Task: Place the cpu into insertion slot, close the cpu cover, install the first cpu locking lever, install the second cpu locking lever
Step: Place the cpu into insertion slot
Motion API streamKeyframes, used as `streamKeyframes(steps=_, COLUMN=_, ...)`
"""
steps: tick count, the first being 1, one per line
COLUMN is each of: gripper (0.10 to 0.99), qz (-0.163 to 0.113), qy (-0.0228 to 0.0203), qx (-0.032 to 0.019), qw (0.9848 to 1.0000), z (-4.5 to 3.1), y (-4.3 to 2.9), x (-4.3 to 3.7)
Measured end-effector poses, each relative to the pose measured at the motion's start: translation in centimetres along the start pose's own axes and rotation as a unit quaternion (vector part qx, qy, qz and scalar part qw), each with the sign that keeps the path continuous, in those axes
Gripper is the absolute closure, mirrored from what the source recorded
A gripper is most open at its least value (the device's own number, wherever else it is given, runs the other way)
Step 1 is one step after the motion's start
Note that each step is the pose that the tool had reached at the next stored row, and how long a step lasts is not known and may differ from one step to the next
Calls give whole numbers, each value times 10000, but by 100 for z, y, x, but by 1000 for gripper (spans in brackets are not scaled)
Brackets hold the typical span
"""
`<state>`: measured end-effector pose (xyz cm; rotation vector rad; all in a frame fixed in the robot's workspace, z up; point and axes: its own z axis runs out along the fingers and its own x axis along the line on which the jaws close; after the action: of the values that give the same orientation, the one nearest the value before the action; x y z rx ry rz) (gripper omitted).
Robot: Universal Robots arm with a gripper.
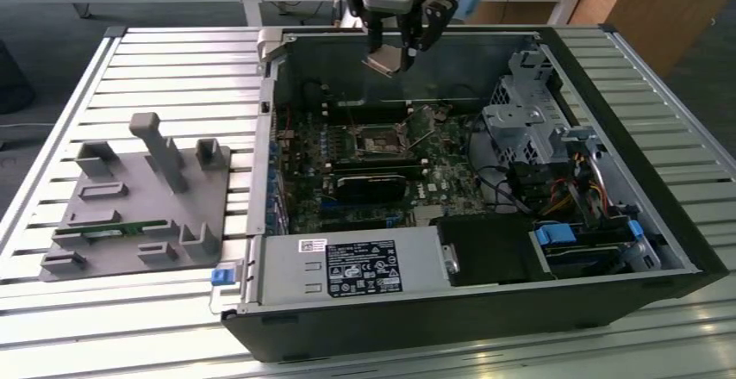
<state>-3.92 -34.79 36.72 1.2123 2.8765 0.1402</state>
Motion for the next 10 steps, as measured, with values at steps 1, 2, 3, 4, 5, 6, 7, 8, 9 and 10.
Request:
streamKeyframes(steps=1, gripper=553, qz=35, qy=-3, qx=-1, qw=10000, z=0, y=0, x=0)
streamKeyframes(steps=2, gripper=553, qz=73, qy=-7, qx=-2, qw=10000, z=1, y=0, x=0)
streamKeyframes(steps=3, gripper=553, qz=109, qy=-10, qx=-2, qw=9999, z=1, y=0, x=0)
streamKeyframes(steps=4, gripper=553, qz=145, qy=-13, qx=-3, qw=9999, z=1, y=0, x=0)
streamKeyframes(steps=5, gripper=553, qz=180, qy=-16, qx=-3, qw=9998, z=1, y=0, x=0)
streamKeyframes(steps=6, gripper=553, qz=212, qy=-19, qx=-4, qw=9998, z=1, y=0, x=0)
streamKeyframes(steps=7, gripper=553, qz=244, qy=-22, qx=-5, qw=9997, z=1, y=0, x=0)
streamKeyframes(steps=8, gripper=553, qz=279, qy=-25, qx=-5, qw=9996, z=2, y=0, x=0)
streamKeyframes(steps=9, gripper=553, qz=312, qy=-28, qx=-6, qw=9995, z=2, y=0, x=0)
streamKeyframes(steps=10, gripper=553, qz=339, qy=-30, qx=-7, qw=9994, z=2, y=0, x=0)
